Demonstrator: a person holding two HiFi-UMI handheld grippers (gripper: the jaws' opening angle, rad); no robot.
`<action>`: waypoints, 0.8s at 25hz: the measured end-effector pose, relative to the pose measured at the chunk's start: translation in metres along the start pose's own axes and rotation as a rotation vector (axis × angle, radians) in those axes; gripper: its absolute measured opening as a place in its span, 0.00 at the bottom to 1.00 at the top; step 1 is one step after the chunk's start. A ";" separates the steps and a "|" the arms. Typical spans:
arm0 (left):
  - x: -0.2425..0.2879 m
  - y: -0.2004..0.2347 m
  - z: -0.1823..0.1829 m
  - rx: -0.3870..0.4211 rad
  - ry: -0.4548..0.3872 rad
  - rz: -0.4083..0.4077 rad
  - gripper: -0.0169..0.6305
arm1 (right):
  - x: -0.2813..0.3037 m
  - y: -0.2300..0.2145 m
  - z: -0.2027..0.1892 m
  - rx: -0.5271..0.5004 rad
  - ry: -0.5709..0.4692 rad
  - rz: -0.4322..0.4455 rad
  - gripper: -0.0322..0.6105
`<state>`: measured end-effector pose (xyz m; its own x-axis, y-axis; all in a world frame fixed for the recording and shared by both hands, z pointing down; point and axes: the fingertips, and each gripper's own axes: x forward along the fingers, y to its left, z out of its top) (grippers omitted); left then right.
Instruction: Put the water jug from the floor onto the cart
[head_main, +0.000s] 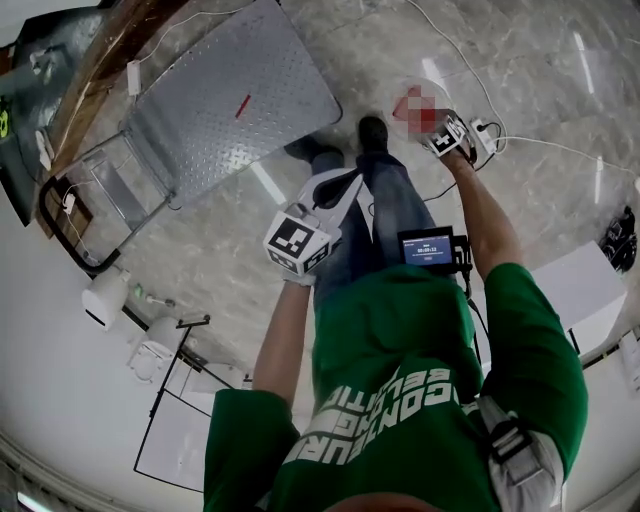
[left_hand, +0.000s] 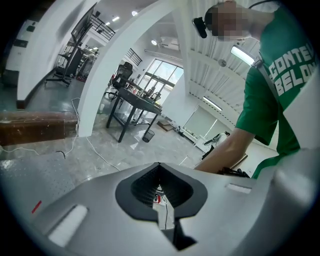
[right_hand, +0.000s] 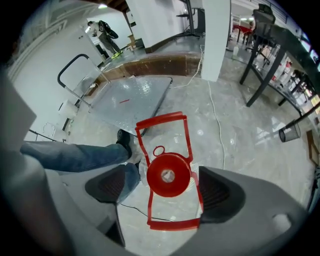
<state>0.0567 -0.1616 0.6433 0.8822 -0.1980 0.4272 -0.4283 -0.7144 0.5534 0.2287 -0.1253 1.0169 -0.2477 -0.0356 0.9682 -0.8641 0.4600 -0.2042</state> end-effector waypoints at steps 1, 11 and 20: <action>0.000 0.001 0.000 -0.003 -0.002 0.001 0.04 | 0.003 -0.002 0.000 0.009 -0.003 -0.003 0.75; 0.004 -0.001 -0.003 -0.012 -0.009 -0.012 0.04 | 0.019 -0.010 -0.005 -0.021 0.015 -0.059 0.59; 0.008 -0.004 0.001 -0.008 -0.006 -0.014 0.04 | 0.024 -0.012 -0.004 -0.016 0.039 -0.049 0.52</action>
<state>0.0659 -0.1612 0.6440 0.8891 -0.1925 0.4152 -0.4178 -0.7116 0.5649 0.2346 -0.1282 1.0436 -0.1873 -0.0240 0.9820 -0.8676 0.4728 -0.1539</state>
